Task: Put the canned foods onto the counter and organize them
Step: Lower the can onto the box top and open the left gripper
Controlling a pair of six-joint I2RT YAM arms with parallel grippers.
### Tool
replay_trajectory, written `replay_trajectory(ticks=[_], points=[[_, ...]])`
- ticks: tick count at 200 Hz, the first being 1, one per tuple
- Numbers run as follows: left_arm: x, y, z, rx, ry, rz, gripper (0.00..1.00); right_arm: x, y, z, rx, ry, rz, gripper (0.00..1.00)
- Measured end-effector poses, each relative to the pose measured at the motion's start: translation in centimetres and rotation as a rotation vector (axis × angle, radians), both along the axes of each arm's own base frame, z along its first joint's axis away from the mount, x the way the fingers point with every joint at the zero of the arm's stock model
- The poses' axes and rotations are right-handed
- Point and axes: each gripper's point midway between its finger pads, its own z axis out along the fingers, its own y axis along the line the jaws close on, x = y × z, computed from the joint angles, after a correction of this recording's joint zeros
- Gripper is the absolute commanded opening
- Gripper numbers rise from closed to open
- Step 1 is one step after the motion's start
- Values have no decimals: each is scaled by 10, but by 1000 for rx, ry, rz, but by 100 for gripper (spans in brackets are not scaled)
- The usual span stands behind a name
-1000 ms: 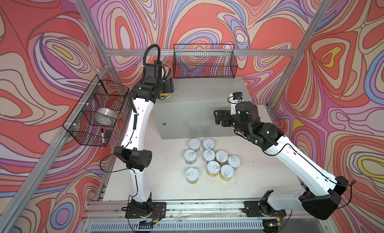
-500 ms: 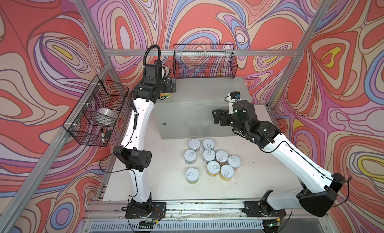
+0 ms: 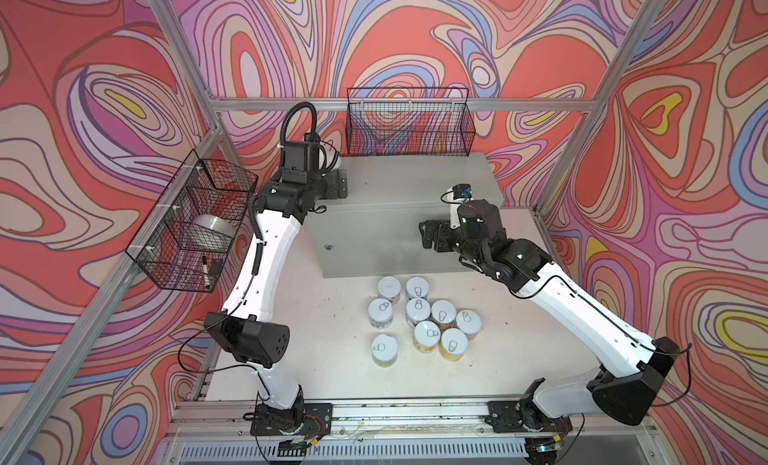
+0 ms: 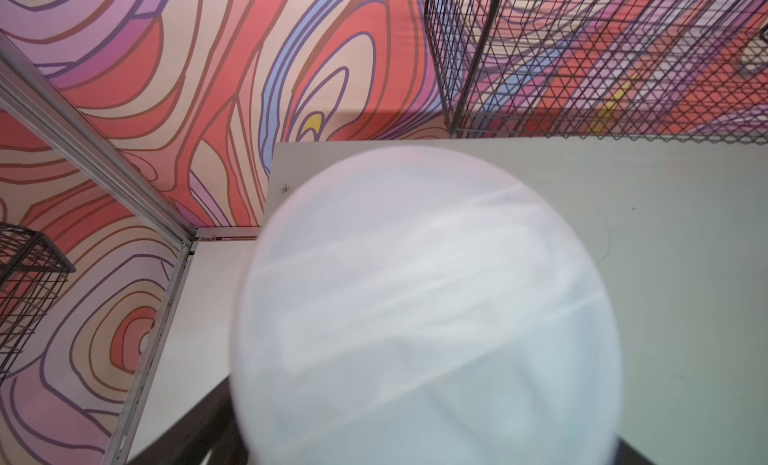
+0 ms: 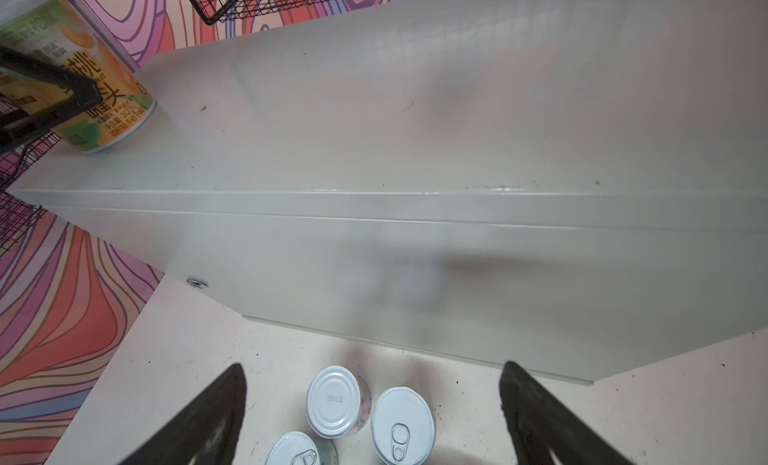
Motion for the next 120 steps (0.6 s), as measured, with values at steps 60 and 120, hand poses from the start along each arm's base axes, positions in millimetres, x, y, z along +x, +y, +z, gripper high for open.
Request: replay_trajectory(ticks=[60,120], points=[[4,1,-2,11,-14,20,68,1,3,4,15,-11,8,98],[21,5,-7,39,-22,55,70,1,3,2,14,-11,7,98]])
